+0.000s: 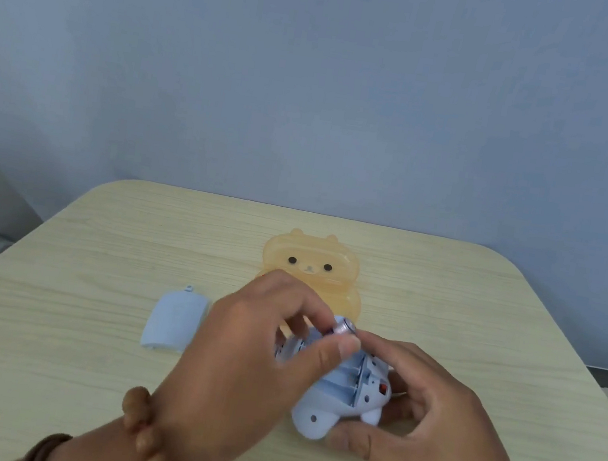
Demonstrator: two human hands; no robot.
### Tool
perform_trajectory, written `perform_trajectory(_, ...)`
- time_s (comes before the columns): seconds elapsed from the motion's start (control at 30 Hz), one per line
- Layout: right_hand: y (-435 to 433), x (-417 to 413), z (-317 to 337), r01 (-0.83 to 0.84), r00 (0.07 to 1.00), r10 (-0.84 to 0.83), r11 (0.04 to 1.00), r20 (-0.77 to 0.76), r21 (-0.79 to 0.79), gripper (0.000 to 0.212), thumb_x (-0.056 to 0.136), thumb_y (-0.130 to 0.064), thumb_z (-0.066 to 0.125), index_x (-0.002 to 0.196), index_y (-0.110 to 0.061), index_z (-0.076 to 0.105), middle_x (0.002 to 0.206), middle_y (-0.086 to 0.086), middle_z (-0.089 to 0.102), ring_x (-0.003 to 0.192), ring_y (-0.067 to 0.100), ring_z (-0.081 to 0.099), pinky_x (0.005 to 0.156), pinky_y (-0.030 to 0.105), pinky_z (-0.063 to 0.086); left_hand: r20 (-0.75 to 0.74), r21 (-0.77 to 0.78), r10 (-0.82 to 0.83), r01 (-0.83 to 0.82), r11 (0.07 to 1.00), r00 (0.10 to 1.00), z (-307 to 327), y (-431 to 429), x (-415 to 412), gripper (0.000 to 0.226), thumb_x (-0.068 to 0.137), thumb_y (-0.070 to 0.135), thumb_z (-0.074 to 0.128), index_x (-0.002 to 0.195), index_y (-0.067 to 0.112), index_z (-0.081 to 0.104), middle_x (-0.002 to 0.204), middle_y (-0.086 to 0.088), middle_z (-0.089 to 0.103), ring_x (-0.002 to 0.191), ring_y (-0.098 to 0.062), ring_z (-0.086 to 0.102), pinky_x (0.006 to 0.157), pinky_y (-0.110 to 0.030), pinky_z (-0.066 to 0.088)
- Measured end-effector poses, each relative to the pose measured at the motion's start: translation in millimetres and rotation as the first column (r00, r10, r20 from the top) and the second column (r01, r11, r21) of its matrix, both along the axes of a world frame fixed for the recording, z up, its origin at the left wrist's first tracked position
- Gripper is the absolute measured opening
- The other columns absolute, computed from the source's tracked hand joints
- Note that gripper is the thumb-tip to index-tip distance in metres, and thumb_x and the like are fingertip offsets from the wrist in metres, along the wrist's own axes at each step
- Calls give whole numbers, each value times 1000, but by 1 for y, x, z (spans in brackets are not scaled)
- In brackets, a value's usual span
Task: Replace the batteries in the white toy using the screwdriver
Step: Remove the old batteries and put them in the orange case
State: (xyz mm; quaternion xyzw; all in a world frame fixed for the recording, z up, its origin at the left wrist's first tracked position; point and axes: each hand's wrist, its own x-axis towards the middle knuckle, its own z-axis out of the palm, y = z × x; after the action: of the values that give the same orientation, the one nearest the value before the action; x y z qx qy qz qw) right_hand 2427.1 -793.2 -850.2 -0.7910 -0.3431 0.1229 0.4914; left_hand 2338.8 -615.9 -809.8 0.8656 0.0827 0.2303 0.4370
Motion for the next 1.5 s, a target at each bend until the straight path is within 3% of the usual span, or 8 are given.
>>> perform_trajectory(0.13,2,-1,3,5,1000,-5,1000,-11,5,79,47,-22,101,115,-48,69,111,-20,70,80,5,71,68,11,54,20,-409,12,-3,912,1000,7,18,9,22,73,25,82,88,25,66,83,-3,72,60,-18,65,52,-30,54)
perform_trajectory(0.37,2,-1,3,13,1000,-13,1000,-13,3,78,47,-22,100,112,-49,68,108,-23,70,77,4,72,67,6,51,-98,-494,-34,-19,869,995,10,69,23,21,78,25,75,97,17,78,99,0,78,75,-14,74,72,-24,60)
perform_trajectory(0.47,2,0,3,8,1000,-8,1000,-20,8,77,48,-20,100,112,-50,68,110,-25,69,83,4,73,69,7,52,-196,-376,-136,54,925,971,13,87,25,40,72,24,82,111,29,72,94,-2,79,91,-15,75,92,-29,52)
perform_trajectory(0.57,2,1,3,6,1000,-6,1000,-16,6,77,49,-21,100,113,-49,68,110,-24,70,84,4,73,71,9,54,-196,-57,-92,82,995,976,10,92,36,40,69,28,87,107,33,73,99,10,76,90,-9,72,87,-30,57)
perform_trajectory(0.73,2,2,3,13,1000,-13,1000,-16,-4,78,48,-22,101,111,-52,68,111,-24,70,82,5,73,70,9,54,-224,281,-101,163,946,969,-5,87,58,54,61,50,87,110,39,68,101,23,69,95,2,61,78,-16,48)
perform_trajectory(1.2,2,2,3,19,1000,-19,1000,-14,-18,77,46,-28,101,111,-52,68,110,-24,71,80,5,74,69,7,52,-245,373,-167,252,893,955,-21,88,67,47,68,52,82,111,41,65,106,25,65,95,2,58,81,-15,46)
perform_trajectory(1.33,2,1,5,27,999,-28,999,-35,-22,76,46,-30,100,110,-53,67,108,-28,69,77,2,73,67,3,48,-241,433,-200,290,854,950,-24,91,65,54,69,70,66,115,41,65,114,26,63,104,0,56,92,-20,44)
perform_trajectory(1.5,2,0,5,32,998,-33,999,-46,-8,76,46,-28,101,110,-53,67,106,-28,70,77,1,73,67,2,48,-256,503,-192,301,810,947,-29,90,63,57,73,70,58,122,40,62,124,25,57,113,2,48,92,-9,33)
